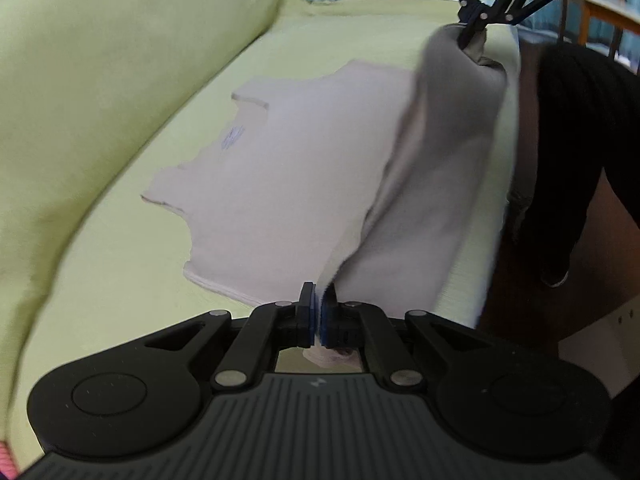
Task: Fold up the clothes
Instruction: 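Lift the hem with both grippers and carry it over toward the shoulders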
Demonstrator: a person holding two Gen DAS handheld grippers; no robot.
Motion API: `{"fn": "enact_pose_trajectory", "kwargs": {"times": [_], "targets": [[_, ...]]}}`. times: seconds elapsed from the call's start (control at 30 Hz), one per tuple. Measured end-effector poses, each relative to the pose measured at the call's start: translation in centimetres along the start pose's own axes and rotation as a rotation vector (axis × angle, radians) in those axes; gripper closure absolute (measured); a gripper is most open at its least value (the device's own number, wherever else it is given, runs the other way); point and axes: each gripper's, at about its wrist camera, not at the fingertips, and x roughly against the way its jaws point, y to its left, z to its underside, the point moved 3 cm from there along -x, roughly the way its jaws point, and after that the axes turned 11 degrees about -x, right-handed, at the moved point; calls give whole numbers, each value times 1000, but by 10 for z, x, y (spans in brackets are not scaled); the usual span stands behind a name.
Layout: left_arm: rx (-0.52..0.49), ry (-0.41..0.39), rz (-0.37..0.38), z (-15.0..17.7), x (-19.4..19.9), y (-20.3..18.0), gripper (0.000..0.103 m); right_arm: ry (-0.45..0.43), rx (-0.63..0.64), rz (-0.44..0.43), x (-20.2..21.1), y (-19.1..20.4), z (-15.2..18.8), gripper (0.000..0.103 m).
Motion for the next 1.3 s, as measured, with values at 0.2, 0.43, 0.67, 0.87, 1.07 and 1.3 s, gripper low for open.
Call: {"fn": "enact_pose_trajectory", "kwargs": {"times": [0.2, 0.43, 0.67, 0.87, 1.07, 1.3], "targets": [[69, 52, 116, 2, -21, 51, 103, 78, -92, -117, -54, -63, -19, 103], [128, 97, 246, -18, -21, 109, 103, 224, -122, -201, -64, -97, -45, 103], [129, 108, 302, -30, -38, 159, 103, 338, -159, -171, -74, -134, -87, 103], [161, 122, 325, -28, -64, 199, 103, 364, -211, -157, -89, -161, -110, 103], [232, 152, 300, -33, -92, 225, 103, 348, -240, -213, -114, -189, -108, 103], [272, 180, 293, -30, -113, 251, 103, 335, -272, -275, -141, -227, -113, 103]]}}
